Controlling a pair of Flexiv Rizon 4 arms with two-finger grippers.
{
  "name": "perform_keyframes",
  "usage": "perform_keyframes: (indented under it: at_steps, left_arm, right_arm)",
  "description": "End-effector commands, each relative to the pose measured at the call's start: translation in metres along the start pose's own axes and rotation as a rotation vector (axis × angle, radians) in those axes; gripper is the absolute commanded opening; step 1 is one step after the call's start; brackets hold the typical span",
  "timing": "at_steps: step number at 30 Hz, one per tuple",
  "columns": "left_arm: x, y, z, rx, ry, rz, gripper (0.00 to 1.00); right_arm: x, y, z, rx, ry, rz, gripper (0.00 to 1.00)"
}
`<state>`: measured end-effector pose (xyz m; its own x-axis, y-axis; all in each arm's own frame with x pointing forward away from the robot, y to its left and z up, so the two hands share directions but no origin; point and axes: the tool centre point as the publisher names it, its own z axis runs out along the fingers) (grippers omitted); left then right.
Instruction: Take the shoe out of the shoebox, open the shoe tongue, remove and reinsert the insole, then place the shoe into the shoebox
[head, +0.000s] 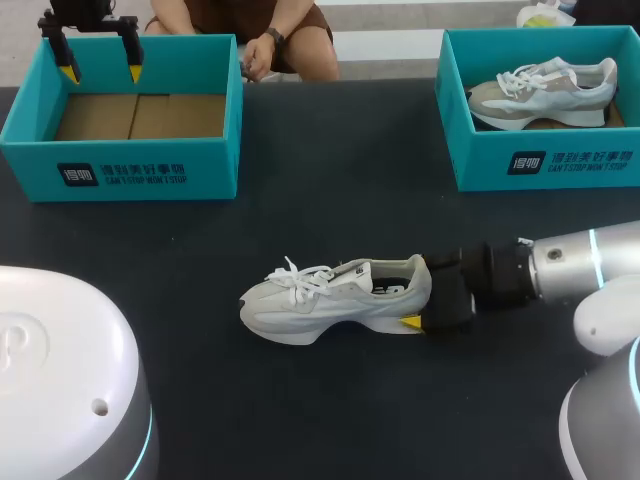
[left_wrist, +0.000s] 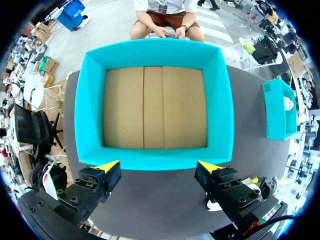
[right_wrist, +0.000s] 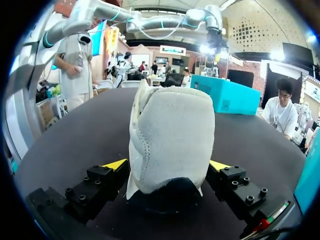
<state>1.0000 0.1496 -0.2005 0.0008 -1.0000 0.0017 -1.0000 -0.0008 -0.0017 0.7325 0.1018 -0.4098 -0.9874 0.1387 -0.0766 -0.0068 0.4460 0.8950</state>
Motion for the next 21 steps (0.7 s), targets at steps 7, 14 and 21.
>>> perform_keyframes:
  at_steps: [7, 14, 21]
  left_arm:
    - [-0.0002, 0.0, -0.0002, -0.001, -0.001, 0.0, 1.0]
    - [-0.0002, 0.0, -0.0002, -0.001, -0.001, 0.0, 1.0]
    - [-0.0002, 0.0, -0.0002, -0.001, -0.001, 0.0, 1.0]
  right_arm:
    - [-0.0034, -0.0004, 0.0193, -0.018, 0.008, -0.006, 0.45]
    - [-0.0058, 0.005, 0.0203, -0.013, 0.015, -0.028, 0.0]
    - [-0.0108, 0.0036, 0.0208, -0.003, 0.027, -0.036, 0.0]
